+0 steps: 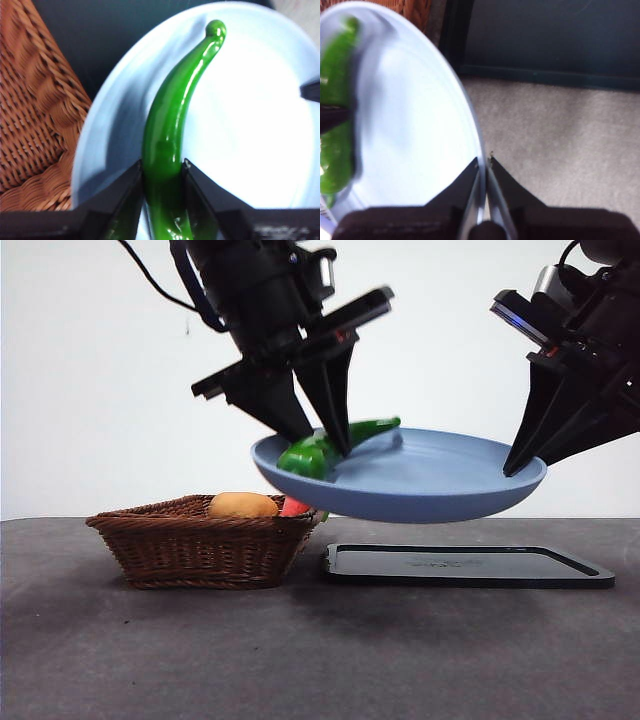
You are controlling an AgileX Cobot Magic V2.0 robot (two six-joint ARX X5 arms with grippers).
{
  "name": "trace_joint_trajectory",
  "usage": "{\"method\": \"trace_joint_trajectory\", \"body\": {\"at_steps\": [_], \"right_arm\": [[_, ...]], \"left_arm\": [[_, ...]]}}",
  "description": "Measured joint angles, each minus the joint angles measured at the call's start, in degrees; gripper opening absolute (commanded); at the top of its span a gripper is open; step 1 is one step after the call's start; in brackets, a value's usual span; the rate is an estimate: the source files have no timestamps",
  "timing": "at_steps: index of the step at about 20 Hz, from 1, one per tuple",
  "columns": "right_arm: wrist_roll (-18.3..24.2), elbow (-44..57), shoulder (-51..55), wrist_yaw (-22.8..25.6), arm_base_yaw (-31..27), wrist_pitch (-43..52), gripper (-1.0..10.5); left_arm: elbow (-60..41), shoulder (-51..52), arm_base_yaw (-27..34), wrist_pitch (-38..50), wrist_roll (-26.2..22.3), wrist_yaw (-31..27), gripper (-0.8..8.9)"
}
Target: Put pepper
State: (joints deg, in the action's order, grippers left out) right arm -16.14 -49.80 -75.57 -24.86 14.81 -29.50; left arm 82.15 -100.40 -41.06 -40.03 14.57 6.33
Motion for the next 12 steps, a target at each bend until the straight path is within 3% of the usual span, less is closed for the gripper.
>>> {"method": "trace_joint_trajectory", "body": {"at_steps": [5, 12], "right_arm": [[-0.68, 0.0, 0.0, 0.17, 0.52, -0.07, 0.1], [-0.83, 0.0, 0.0, 0.22, 0.52, -0.26, 0.1]], "left_arm": [[0.0, -0.33, -0.24, 0.22, -0.48, -0.15, 2.12], [0.0, -0.33, -0.74, 0.09, -0.63, 0.07, 2.53]]}}
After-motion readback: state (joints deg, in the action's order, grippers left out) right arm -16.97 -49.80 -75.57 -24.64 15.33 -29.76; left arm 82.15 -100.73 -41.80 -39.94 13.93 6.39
